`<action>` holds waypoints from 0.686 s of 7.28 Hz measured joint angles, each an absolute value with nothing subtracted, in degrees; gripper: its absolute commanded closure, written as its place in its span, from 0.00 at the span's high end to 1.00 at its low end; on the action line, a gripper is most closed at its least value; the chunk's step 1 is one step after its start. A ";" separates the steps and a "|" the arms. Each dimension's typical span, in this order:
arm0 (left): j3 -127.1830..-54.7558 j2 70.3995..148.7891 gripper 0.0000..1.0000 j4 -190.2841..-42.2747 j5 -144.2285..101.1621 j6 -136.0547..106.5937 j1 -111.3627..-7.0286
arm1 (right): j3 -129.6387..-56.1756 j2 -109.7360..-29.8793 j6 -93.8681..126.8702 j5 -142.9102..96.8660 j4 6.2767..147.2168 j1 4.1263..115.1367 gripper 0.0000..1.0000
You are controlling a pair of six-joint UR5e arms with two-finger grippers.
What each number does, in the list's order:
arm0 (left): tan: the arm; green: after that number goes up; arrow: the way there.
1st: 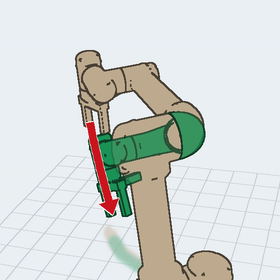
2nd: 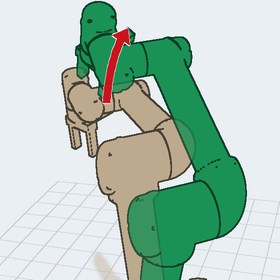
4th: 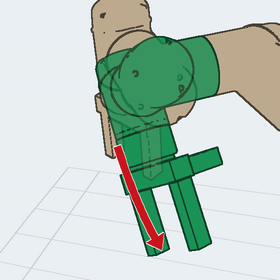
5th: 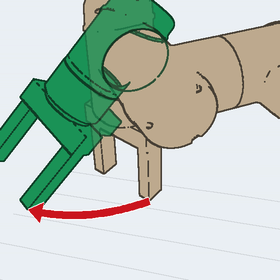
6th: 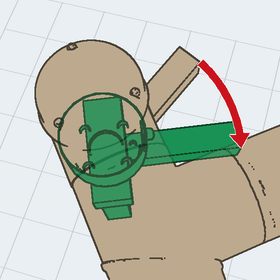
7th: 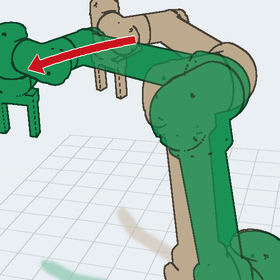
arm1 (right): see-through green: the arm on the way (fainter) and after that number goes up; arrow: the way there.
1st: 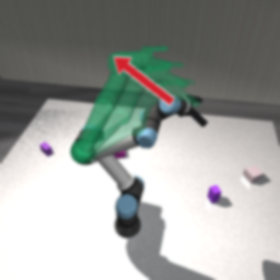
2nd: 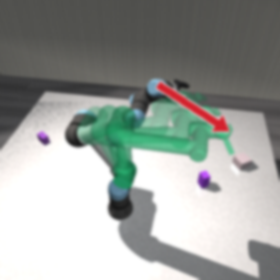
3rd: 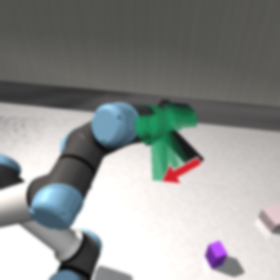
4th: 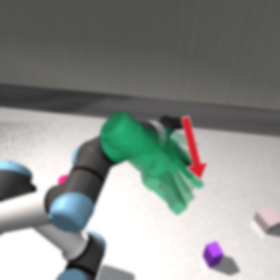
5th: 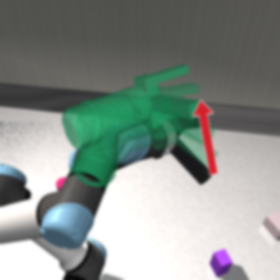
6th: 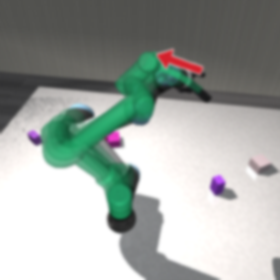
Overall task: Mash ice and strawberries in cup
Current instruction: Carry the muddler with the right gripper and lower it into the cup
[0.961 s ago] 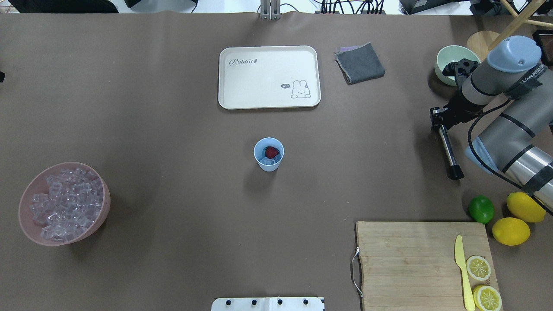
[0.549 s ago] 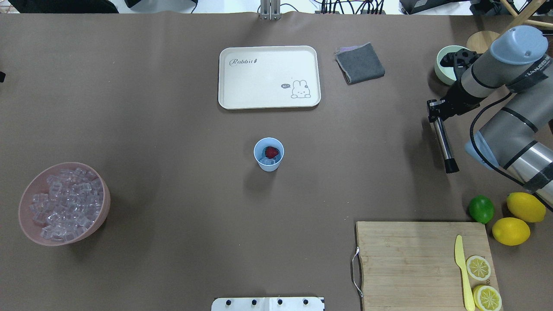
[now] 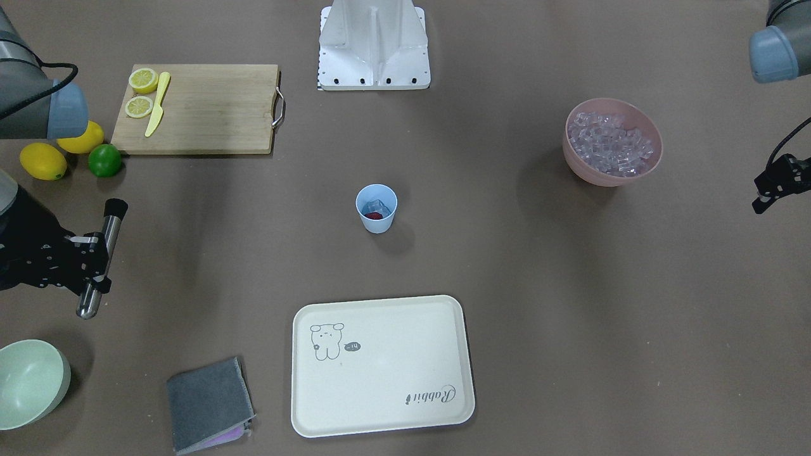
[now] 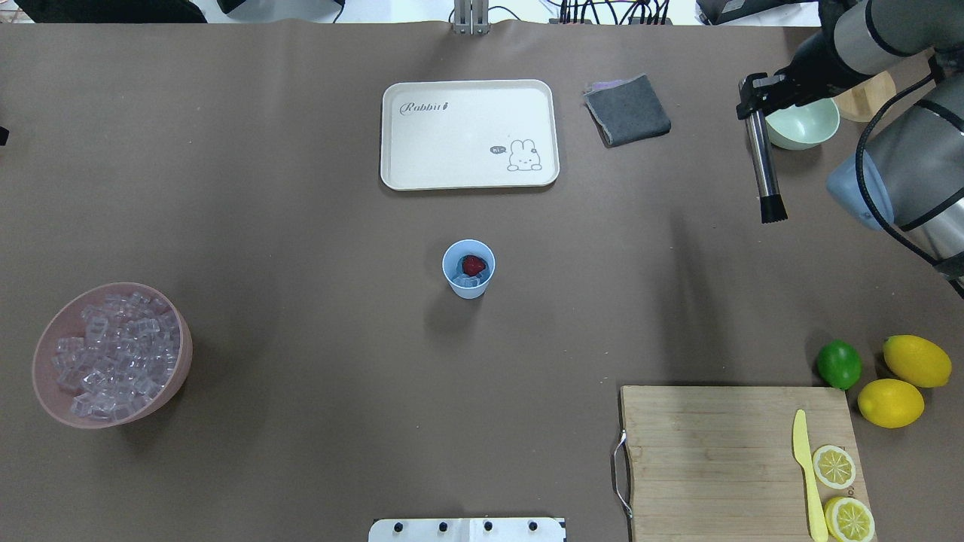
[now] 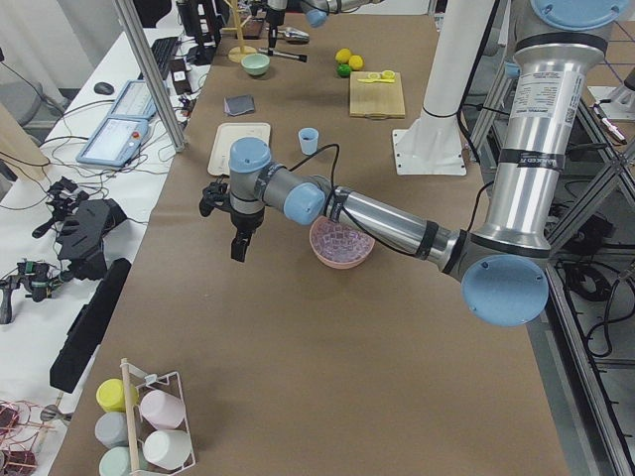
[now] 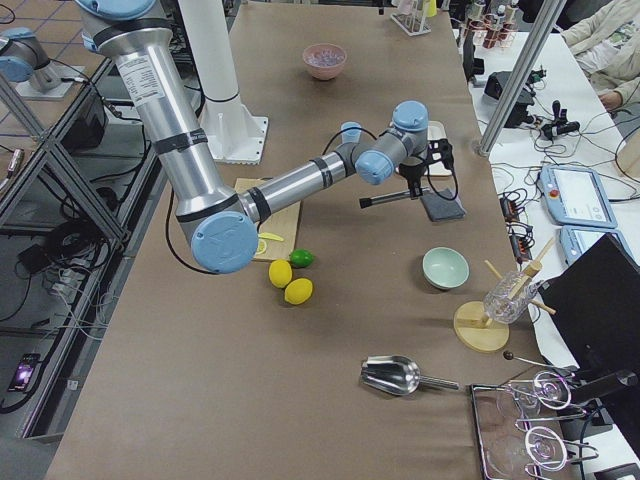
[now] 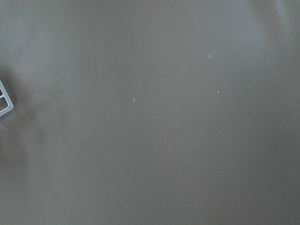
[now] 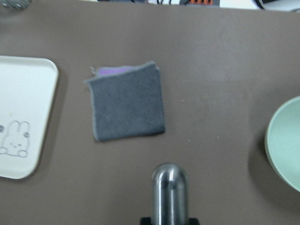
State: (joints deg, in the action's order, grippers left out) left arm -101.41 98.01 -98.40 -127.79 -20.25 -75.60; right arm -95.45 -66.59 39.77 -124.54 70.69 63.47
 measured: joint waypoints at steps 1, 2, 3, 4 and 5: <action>-100.90 97.89 0.98 -98.37 -127.81 -20.24 -75.63 | -99.18 -65.52 39.78 -123.42 70.44 63.47 0.00; -100.02 97.77 0.98 -98.36 -127.85 -20.22 -75.74 | -102.29 -64.49 39.77 -122.67 69.00 62.81 0.00; -98.75 97.70 0.98 -98.43 -127.87 -20.22 -76.05 | -103.89 -63.55 40.09 -121.80 65.26 61.25 0.00; -97.35 97.53 0.98 -98.59 -127.88 -20.22 -76.74 | -104.48 -63.10 40.71 -119.57 59.50 58.25 0.00; -96.08 97.30 0.98 -98.68 -127.92 -20.19 -77.75 | -104.70 -62.82 41.17 -114.89 53.17 53.71 0.00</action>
State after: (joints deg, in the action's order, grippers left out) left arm -96.08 97.30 -98.68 -127.92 -20.19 -77.75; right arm -104.70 -62.82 41.17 -114.89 53.17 53.71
